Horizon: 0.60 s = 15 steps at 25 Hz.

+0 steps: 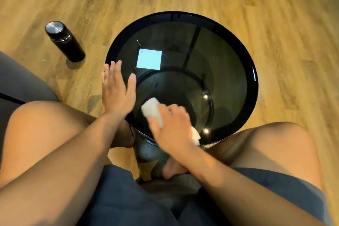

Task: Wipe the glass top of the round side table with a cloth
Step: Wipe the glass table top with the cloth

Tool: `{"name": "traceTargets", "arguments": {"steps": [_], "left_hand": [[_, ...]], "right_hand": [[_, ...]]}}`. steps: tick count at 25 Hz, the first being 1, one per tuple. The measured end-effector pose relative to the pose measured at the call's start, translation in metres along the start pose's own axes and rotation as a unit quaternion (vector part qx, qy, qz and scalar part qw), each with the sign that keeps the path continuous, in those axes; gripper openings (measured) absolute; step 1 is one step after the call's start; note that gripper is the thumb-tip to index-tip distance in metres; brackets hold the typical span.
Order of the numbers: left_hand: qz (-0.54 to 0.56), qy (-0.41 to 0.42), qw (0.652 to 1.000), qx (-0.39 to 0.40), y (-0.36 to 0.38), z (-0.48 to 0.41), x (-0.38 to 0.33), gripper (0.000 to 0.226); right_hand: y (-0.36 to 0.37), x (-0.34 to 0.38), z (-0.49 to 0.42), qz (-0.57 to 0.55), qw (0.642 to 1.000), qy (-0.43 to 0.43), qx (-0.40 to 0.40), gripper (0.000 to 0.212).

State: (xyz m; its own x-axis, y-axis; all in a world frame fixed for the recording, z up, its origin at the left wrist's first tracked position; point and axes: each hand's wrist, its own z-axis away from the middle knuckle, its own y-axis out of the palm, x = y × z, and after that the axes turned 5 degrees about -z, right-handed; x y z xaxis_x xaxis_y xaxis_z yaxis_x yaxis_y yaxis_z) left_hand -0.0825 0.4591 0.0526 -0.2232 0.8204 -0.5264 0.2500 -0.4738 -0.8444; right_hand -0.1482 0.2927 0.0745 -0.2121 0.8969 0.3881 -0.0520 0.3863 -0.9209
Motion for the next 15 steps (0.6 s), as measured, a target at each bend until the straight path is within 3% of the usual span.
{"name": "traceTargets", "arguments": {"steps": [3,6,7,9,11,13,15], "left_hand": [[0.079,-0.073,0.994,0.006,-0.002,-0.002,-0.003,0.06],[0.073,-0.026,0.997,0.013,-0.003,-0.001,0.004,0.064],[0.065,-0.008,0.998,0.009,-0.001,-0.001,0.007,0.064],[0.063,0.002,0.998,-0.001,0.001,-0.003,0.007,0.064],[0.04,0.012,0.999,-0.011,0.002,-0.005,0.008,0.065],[0.006,0.028,1.0,-0.008,0.003,-0.005,0.009,0.066],[-0.005,0.043,0.999,-0.007,0.004,-0.007,0.01,0.066]], "right_hand": [[0.007,0.042,-0.005,-0.052,0.994,-0.067,0.064,0.042],[-0.019,-0.019,0.001,0.048,0.989,-0.127,0.054,0.037],[-0.035,-0.057,0.002,0.08,0.991,-0.095,0.039,0.038],[-0.071,-0.131,-0.002,0.109,0.993,0.049,0.015,0.046],[-0.087,-0.162,-0.009,0.106,0.981,0.16,-0.021,0.049],[-0.071,-0.135,-0.012,0.084,0.977,0.191,-0.044,0.045],[-0.041,-0.076,-0.015,0.045,0.987,0.149,-0.03,0.04]]}}
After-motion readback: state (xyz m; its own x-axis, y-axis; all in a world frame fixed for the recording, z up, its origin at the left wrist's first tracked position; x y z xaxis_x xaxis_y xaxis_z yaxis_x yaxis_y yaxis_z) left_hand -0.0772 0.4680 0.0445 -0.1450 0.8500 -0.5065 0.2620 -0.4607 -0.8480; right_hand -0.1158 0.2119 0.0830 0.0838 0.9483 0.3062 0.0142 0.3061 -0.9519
